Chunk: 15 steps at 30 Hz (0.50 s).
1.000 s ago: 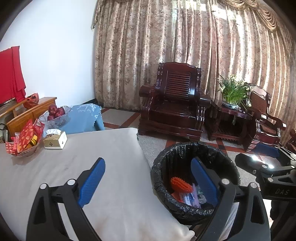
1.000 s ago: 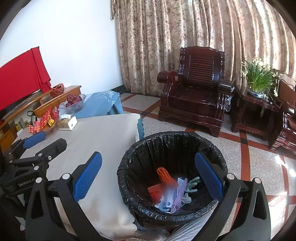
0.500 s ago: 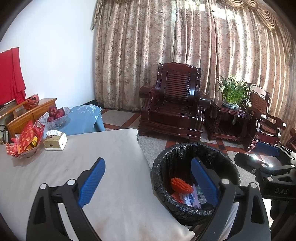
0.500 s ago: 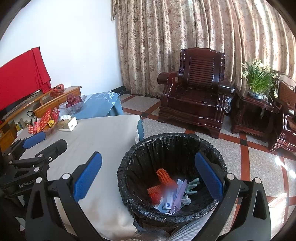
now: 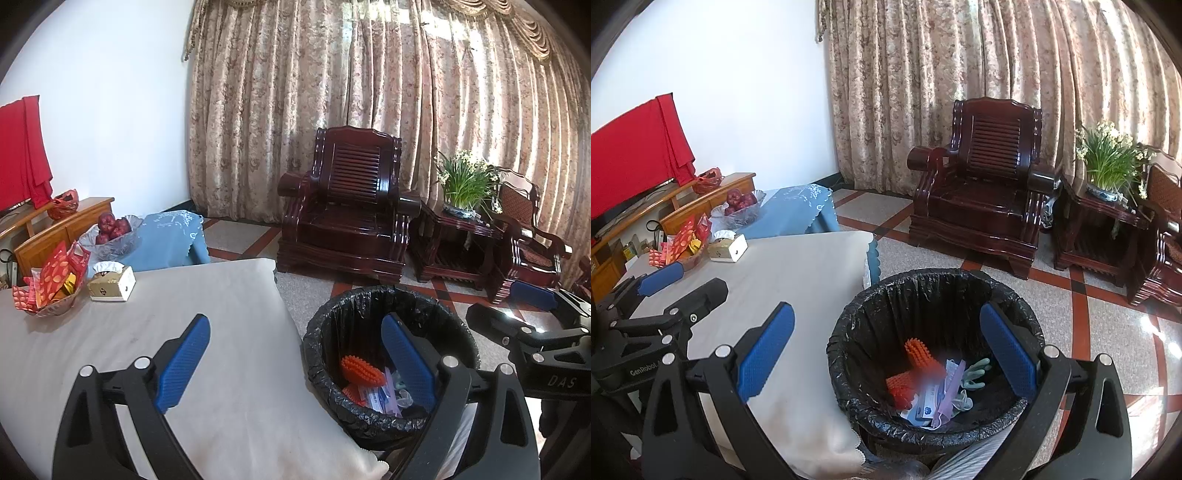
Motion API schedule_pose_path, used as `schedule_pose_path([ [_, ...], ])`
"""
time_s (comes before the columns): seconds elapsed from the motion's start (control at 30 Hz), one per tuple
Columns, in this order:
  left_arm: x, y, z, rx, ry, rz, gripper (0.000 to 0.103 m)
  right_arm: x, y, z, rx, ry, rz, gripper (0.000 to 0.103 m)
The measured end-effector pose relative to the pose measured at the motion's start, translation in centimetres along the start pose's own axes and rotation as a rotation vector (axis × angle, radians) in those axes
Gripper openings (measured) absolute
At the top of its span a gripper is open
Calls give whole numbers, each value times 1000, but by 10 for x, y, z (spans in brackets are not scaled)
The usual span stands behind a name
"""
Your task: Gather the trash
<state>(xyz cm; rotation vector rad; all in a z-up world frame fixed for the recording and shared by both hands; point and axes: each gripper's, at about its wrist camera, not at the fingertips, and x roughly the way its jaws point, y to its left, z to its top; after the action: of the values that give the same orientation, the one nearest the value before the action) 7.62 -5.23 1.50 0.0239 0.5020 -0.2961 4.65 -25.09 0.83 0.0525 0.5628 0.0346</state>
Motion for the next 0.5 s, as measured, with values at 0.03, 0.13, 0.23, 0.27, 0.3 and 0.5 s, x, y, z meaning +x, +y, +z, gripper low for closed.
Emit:
schedule_pose_path([
  [0.03,0,0,0,1,1,0,92,0,0,0,0,0,0,98],
  [0.13,-1,0,2,0,2,0,92,0,1,-1,0,2,-1,98],
  [0.23,-1,0,1,0,1,0,92,0,1,0,-1,1,-2,98],
  [0.27,-1,0,1,-1,1,0,92,0,1,0,0,1,-1,98],
  [0.3,-1,1,1,0,0,0,92,0,1,0,0,1,-1,98],
  [0.5,-1,2,2,0,0,1,92,1,1,-1,-1,3,0,98],
])
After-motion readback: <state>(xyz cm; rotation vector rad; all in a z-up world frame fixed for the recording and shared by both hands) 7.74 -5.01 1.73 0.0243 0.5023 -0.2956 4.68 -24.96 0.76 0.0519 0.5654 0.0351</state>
